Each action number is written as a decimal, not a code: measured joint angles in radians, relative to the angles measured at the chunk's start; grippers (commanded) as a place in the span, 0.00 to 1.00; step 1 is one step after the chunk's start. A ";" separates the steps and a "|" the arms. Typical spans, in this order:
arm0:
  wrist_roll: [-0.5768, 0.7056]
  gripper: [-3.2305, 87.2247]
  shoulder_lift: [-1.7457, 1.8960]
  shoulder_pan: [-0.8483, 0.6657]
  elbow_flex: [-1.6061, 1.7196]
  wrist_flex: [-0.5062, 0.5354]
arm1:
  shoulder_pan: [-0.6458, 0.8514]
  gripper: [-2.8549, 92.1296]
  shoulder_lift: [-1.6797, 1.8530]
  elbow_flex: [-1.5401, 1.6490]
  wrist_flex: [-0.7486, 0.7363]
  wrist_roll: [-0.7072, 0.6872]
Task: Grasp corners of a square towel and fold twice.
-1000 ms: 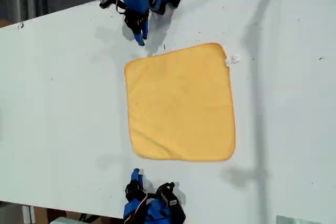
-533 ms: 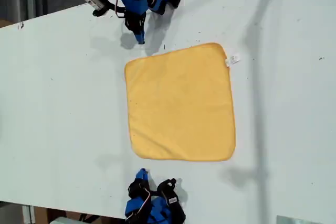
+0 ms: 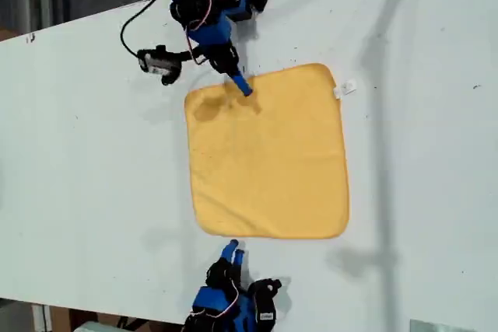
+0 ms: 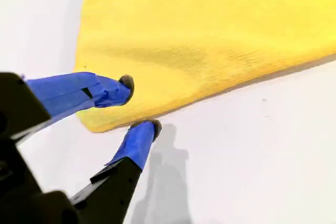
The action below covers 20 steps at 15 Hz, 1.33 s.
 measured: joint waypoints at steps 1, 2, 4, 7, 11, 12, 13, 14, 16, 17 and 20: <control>-0.081 0.19 -0.179 0.121 -0.072 -0.075 | -0.110 0.37 -0.129 -0.037 0.008 0.043; -0.147 0.20 -0.383 0.235 -0.169 -0.135 | -0.224 0.36 -0.206 -0.067 0.026 0.115; -0.215 0.22 -0.827 0.371 -0.430 -0.166 | -0.390 0.36 -0.235 -0.087 0.032 0.225; -0.255 0.20 -1.118 0.445 -0.591 -0.229 | -0.523 0.36 -0.365 -0.127 -0.084 0.284; -0.311 0.20 -1.140 0.492 -0.591 -0.302 | -0.554 0.37 -0.914 -0.482 -0.132 0.242; -0.321 0.20 -1.144 0.502 -0.591 -0.302 | -0.552 0.37 -0.991 -0.552 -0.127 0.233; -0.331 0.20 -1.150 0.509 -0.584 -0.314 | -0.552 0.23 -1.026 -0.592 -0.127 0.227; -0.341 0.20 -1.152 0.512 -0.572 -0.328 | -0.549 0.03 -1.042 -0.611 -0.127 0.227; -0.353 0.22 -1.161 0.526 -0.560 -0.356 | -0.543 0.03 -1.057 -0.629 -0.138 0.229; -0.368 0.23 -1.167 0.534 -0.560 -0.357 | -0.543 0.03 -1.072 -0.647 -0.153 0.224; -0.422 0.26 -1.230 0.565 -0.675 -0.221 | -0.540 0.03 -1.072 -0.647 -0.153 0.230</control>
